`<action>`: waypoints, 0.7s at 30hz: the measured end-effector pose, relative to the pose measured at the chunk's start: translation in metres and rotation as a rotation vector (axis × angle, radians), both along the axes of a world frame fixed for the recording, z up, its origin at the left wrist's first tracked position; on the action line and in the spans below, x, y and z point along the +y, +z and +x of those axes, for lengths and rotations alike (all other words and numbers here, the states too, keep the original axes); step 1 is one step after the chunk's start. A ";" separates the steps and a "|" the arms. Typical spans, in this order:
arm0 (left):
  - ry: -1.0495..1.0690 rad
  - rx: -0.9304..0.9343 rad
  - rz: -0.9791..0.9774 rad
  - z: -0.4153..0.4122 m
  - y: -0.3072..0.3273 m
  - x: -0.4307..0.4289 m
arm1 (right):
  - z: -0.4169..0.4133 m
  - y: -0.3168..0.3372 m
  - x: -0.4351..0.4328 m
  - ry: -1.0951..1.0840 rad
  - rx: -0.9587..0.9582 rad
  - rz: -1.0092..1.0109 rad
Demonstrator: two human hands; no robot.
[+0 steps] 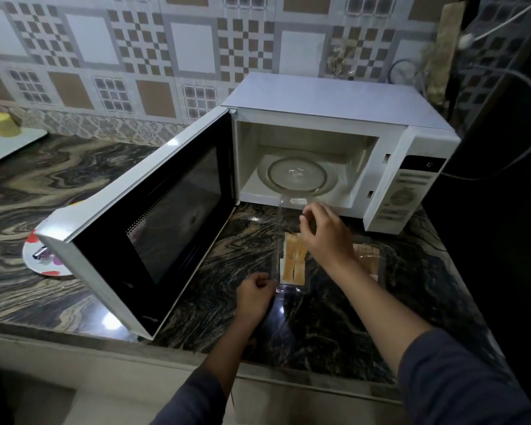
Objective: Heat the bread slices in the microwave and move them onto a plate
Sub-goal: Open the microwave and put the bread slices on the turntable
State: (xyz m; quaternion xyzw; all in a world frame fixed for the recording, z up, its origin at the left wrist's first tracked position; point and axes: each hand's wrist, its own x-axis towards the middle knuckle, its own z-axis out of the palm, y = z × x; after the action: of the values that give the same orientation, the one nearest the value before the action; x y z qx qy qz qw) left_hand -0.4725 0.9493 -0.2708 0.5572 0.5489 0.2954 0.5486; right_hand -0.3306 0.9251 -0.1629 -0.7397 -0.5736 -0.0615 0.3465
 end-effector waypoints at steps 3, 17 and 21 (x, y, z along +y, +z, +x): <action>-0.001 -0.052 -0.096 0.004 0.000 0.008 | 0.000 -0.006 0.011 -0.124 0.118 -0.289; 0.068 -0.171 -0.295 0.008 -0.004 0.015 | -0.009 -0.024 0.055 -0.194 0.272 -0.836; 0.080 -0.149 -0.284 0.010 -0.005 0.013 | -0.007 -0.012 0.051 -0.193 0.361 -0.793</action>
State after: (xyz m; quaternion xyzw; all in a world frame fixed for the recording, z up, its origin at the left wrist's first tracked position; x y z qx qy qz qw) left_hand -0.4629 0.9627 -0.2757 0.4284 0.5646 0.2770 0.6488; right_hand -0.3371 0.9761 -0.1753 -0.8645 -0.4113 0.2612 0.1235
